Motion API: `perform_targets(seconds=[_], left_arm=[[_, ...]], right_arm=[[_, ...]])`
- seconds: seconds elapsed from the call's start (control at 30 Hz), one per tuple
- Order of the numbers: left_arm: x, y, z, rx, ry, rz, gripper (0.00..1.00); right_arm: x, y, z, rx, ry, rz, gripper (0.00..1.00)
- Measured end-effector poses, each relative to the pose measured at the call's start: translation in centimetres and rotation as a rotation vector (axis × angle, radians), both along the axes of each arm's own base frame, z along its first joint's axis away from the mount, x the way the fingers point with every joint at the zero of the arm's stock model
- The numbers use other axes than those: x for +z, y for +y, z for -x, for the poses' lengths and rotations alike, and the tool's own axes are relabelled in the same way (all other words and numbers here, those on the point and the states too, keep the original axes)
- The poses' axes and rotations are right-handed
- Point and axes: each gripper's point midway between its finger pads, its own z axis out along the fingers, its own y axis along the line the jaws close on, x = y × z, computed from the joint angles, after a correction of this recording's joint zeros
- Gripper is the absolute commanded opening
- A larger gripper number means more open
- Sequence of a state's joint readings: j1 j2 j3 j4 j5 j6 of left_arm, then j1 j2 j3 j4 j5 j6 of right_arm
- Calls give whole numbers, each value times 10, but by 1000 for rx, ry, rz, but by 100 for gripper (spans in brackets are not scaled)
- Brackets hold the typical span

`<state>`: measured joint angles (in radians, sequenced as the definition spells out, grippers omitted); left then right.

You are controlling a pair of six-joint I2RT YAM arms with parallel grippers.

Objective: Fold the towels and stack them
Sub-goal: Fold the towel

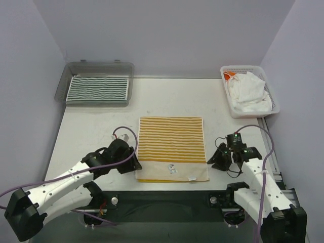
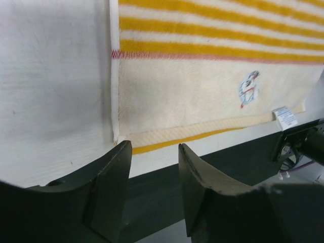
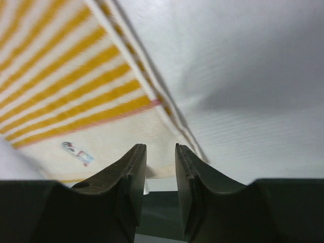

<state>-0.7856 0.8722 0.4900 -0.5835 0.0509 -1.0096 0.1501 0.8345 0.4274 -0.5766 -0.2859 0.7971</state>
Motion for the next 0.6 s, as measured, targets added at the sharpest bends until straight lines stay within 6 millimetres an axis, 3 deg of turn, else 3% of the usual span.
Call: perform_targets(seconds=[0.13,0.23,0.27,0.43,0.47,0.6], left_arm=[[26,2,-31,10,-120,-46,72],[41,7,-71,31,-194,-108,75],[43,10,-87,43,-215,-130,75],[45,20,-173,75,-266,-234,61],[45,18,-190,74,-275,-238,53],[49,-2,-253,53,-330,-219,45]], right_arm=[[43,-4,-46,64,-124,59,47],[63,-4,-85,108,-192,101,47],[67,-4,-102,123,-219,116,43],[69,-1,-166,178,-294,133,28],[67,1,-180,187,-306,124,24],[59,16,-234,217,-342,67,22]])
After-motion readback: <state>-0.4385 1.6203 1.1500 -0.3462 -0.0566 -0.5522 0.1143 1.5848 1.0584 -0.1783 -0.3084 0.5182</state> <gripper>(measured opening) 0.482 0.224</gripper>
